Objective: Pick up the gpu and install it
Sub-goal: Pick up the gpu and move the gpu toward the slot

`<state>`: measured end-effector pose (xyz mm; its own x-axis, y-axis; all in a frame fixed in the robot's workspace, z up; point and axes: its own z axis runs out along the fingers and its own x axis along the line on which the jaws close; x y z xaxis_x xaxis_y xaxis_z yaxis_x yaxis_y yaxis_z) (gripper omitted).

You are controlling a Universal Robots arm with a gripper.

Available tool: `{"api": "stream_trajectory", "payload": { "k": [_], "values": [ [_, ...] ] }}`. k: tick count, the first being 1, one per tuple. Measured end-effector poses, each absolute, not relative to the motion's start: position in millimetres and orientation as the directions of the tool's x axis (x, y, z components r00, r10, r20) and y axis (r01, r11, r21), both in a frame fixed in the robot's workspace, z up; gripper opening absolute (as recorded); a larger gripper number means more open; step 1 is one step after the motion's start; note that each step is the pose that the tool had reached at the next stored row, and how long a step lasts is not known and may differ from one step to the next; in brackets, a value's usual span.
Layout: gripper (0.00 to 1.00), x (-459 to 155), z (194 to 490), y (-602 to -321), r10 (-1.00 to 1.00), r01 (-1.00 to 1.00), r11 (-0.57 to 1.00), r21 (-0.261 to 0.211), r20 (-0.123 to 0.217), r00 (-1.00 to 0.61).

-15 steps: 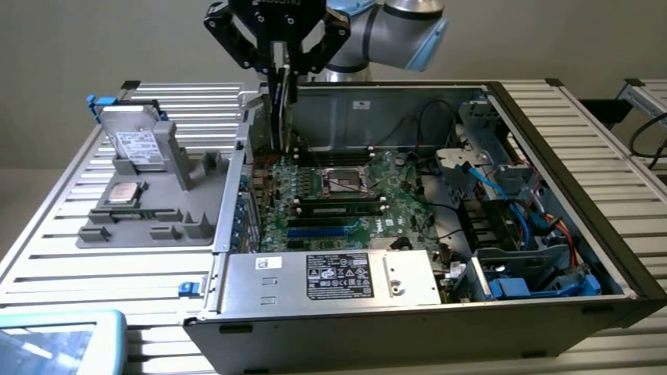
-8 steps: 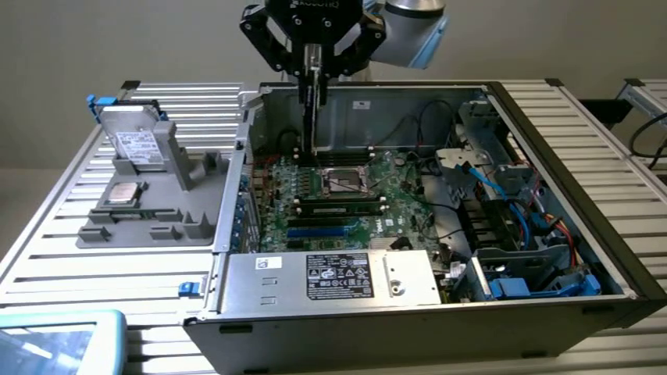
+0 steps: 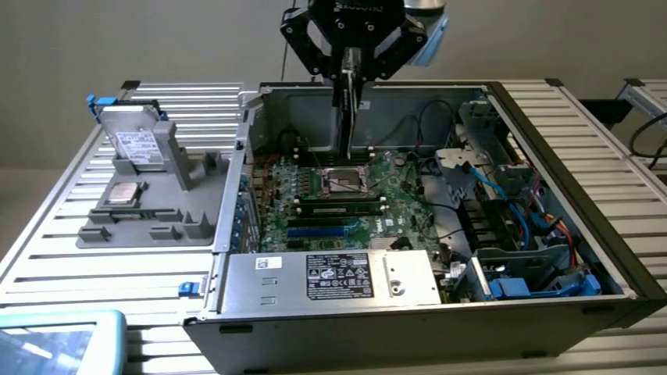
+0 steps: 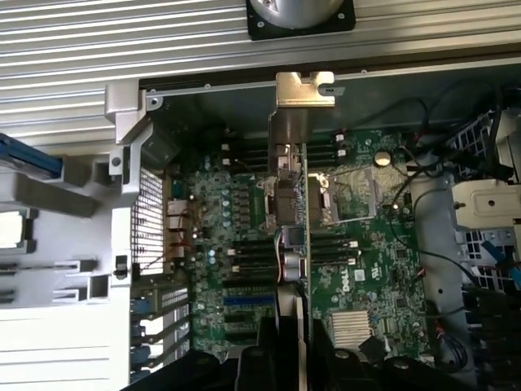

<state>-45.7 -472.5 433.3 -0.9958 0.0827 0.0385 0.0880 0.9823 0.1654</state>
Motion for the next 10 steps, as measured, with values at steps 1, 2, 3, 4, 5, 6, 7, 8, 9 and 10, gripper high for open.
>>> {"api": "stream_trajectory", "payload": {
  "k": [1,2,3,4,5,6,7,8,9,10],
  "values": [
    [0.27,-41.1,433.0,-473.1,0.083,0.088,0.982,0.165,0.038,-0.996],
    [0.27,-36.6,432.9,-473.8,0.083,0.088,0.982,0.165,0.039,-0.996],
    [0.27,-32.1,432.7,-474.3,0.083,0.088,0.982,0.165,0.038,-0.996],
    [0.27,-27.9,432.6,-475.0,0.083,0.088,0.982,0.165,0.039,-0.996],
    [0.27,-24.7,432.4,-475.5,0.083,0.088,0.982,0.165,0.039,-0.996],
    [0.27,-23.6,432.2,-475.6,0.083,0.088,0.982,0.165,0.039,-0.996],
    [0.27,-23.4,432.2,-475.6,0.083,0.088,0.982,0.165,0.039,-0.996],
    [0.27,-23.4,432.2,-475.6,0.083,0.088,0.982,0.165,0.039,-0.996],
    [0.27,-23.4,432.1,-475.6,0.083,0.088,0.982,0.166,0.039,-0.996],
    [0.27,-23.4,432.0,-475.7,0.083,0.088,0.982,0.166,0.039,-0.996]
  ]
}}
